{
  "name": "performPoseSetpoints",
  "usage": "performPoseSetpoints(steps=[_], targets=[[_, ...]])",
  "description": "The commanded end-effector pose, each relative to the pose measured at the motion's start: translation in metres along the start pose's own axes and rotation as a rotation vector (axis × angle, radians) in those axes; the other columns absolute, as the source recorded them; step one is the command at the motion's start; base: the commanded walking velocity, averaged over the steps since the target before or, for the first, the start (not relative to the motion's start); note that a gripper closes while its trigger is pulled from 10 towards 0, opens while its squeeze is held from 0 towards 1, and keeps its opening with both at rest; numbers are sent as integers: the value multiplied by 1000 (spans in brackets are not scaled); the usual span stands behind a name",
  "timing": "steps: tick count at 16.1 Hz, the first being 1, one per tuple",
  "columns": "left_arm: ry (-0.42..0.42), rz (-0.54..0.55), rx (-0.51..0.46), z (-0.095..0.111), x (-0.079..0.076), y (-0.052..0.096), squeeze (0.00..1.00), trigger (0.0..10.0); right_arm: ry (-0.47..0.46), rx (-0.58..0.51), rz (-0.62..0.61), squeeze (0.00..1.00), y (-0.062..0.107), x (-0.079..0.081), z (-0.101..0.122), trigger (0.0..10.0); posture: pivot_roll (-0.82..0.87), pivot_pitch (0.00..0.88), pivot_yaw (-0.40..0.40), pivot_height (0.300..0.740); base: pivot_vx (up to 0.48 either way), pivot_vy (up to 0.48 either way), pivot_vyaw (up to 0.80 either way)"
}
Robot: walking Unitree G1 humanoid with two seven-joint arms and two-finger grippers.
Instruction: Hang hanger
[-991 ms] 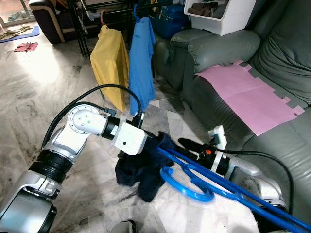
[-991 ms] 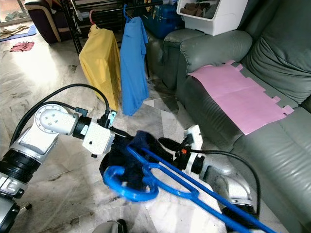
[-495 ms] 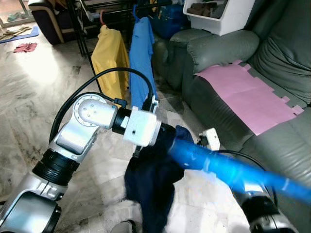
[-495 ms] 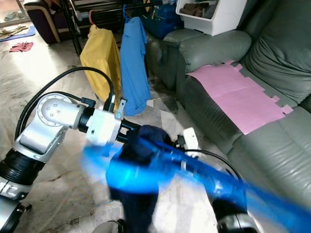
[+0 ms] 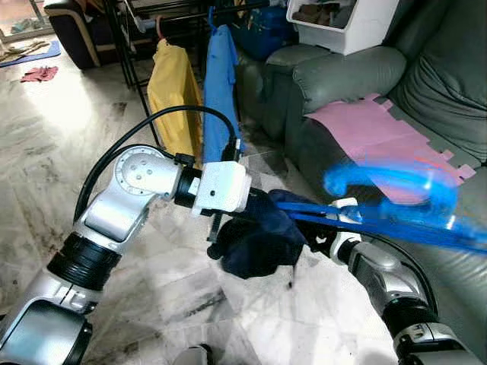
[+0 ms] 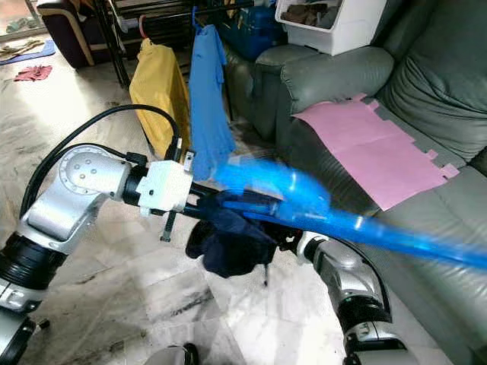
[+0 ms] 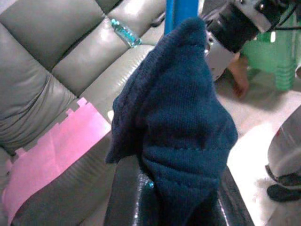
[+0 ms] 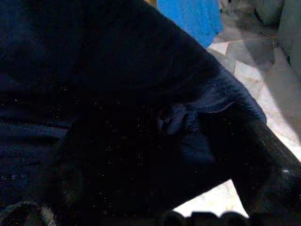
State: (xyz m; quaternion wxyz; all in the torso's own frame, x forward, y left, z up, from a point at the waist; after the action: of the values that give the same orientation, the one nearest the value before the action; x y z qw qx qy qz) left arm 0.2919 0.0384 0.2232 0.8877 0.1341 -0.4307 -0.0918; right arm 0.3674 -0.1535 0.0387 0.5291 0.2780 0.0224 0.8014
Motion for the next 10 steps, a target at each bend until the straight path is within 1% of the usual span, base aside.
performPoseSetpoints(steps=[1, 2, 3, 4, 5, 7, 8, 9, 10], targets=[[-123, 55, -15, 14, 13, 15, 0, 0, -66, 11, -11, 0, 9, -11, -11, 10000, 99, 87, -3, 740, 0, 0, 0], [-134, 21, 18, 7, 6, 15, 0, 0, -76, -35, 89, 0, 7, 4, -1, 10000, 99, 87, -3, 740, 0, 0, 0], [-122, 5, 32, 2, 2, 16, 0, 0, -84, -51, 192, 0, 8, 20, 5, 10000, 96, 84, -3, 740, 0, 0, 0], [-103, 7, 38, -2, 1, 16, 0, 0, -79, -46, 249, 0, 9, 29, 6, 10000, 96, 84, -3, 740, 0, 0, 0], [-121, -9, 60, -6, -1, 17, 0, 0, -72, -34, 311, 0, 10, 39, 6, 10000, 95, 82, -2, 740, 0, 0, 0], [-120, -8, 62, -8, -2, 18, 0, 0, -90, -15, 442, 0, 17, 58, 7, 10000, 94, 81, -1, 740, 0, 0, 0], [-113, -3, 57, -9, -1, 18, 0, 0, -166, 34, 551, 0, 25, 72, 4, 10000, 95, 81, 0, 740, 0, 0, 0], [-112, 0, 57, -10, -1, 18, 0, 0, -143, 51, 587, 0, 28, 77, 1, 10000, 96, 80, -1, 740, 0, 0, 0], [-114, 4, 62, -12, -1, 18, 0, 0, -154, 103, 613, 0, 33, 80, -7, 10000, 96, 79, -2, 740, 0, 0, 0]])
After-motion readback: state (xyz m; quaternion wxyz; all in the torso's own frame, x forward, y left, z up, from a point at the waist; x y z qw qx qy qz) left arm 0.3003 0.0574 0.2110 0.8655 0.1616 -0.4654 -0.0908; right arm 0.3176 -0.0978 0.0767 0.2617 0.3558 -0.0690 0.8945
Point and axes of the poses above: a point about 5 cm out from each wrist's last joint towards the gripper, its own y axis pointing back from the gripper into the wrist, its own z axis along the axis of the wrist's last joint, x = y × z, the point moved 5 cm from there along -y, pointing out of the wrist towards the gripper, and after that the axes turned 14 degrees about -y, right-handed, at the moved point
